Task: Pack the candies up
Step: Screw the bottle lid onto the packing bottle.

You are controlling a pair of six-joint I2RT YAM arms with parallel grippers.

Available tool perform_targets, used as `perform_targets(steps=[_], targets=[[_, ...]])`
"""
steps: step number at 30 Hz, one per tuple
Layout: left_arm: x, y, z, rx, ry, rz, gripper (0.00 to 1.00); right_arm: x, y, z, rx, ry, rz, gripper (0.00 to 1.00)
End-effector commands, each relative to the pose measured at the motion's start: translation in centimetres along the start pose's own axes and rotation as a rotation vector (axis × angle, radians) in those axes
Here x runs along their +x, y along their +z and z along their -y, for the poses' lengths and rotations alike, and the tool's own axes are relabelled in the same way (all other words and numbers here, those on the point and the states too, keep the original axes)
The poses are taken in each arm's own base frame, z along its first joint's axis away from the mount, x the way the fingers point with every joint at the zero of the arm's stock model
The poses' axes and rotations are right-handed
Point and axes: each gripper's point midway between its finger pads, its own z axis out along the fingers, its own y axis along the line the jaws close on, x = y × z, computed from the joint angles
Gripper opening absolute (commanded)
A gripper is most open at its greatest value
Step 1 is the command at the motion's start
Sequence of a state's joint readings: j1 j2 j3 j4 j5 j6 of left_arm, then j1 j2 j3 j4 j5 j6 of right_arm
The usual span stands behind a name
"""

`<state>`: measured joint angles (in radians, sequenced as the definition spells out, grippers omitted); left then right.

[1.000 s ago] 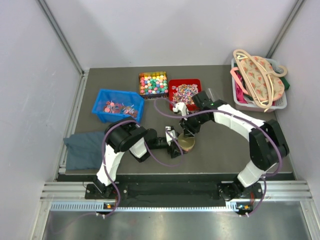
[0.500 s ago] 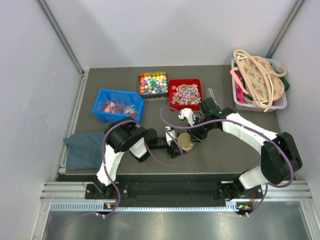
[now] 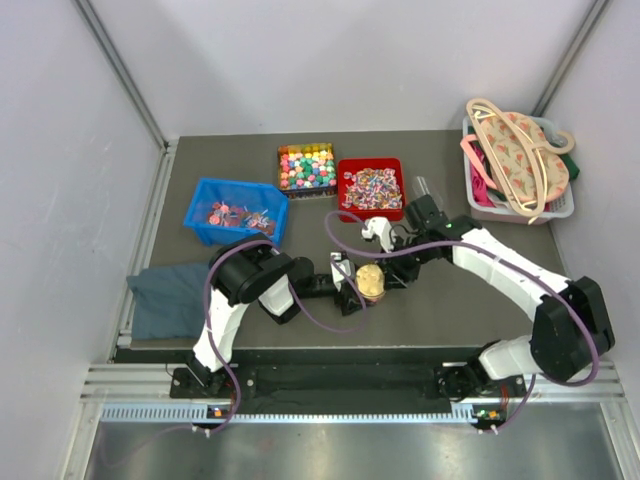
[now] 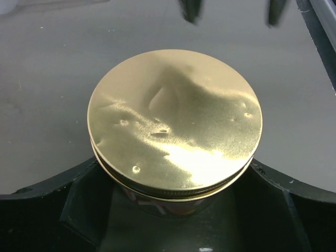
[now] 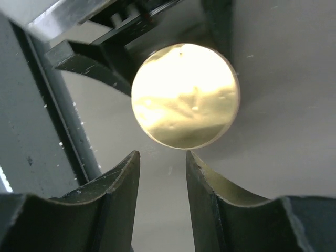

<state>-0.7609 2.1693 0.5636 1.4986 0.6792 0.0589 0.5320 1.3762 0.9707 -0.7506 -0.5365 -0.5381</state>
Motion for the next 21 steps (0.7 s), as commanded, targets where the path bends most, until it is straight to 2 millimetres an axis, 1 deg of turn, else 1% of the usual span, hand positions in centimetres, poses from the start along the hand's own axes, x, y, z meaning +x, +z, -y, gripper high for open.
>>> perform_targets(steps=[1,2,3,4,5,6,11,14,21], targets=[[-2.3,-0.4,-1.9,-0.082,0.073,0.116,0.59,-4.9,-2.0,2.4,0.075,-0.053,0.126,0.41],[-2.2,-0.4,-1.9,-0.082,0.072,0.115,0.59,-5.3,-1.8,2.7,0.072,-0.052,0.131,0.41],[-2.3,-0.3,-1.9,-0.082,0.073,0.116,0.59,-6.5,-1.9,3.1,0.07,-0.064,0.157,0.41],[-2.3,-0.4,-1.9,-0.082,0.073,0.116,0.59,-6.5,-1.0,3.5,0.053,-0.049,0.141,0.41],[-2.3,-0.4,-2.0,-0.085,0.071,0.116,0.59,-6.9,-0.8,3.7,0.046,-0.048,0.142,0.42],[-2.3,-0.4,-2.0,-0.085,0.073,0.116,0.59,-7.8,-0.7,4.1,0.05,-0.06,0.157,0.44],[-2.4,-0.4,-1.9,-0.085,0.075,0.117,0.59,-7.9,1.9,4.6,0.002,-0.066,0.118,0.44],[-2.5,-0.4,-2.0,-0.088,0.074,0.118,0.59,-7.7,2.9,4.6,-0.022,-0.062,0.109,0.44],[-2.3,-0.4,-2.1,-0.086,0.068,0.116,0.59,-6.8,3.6,3.4,-0.072,-0.063,0.089,0.43]])
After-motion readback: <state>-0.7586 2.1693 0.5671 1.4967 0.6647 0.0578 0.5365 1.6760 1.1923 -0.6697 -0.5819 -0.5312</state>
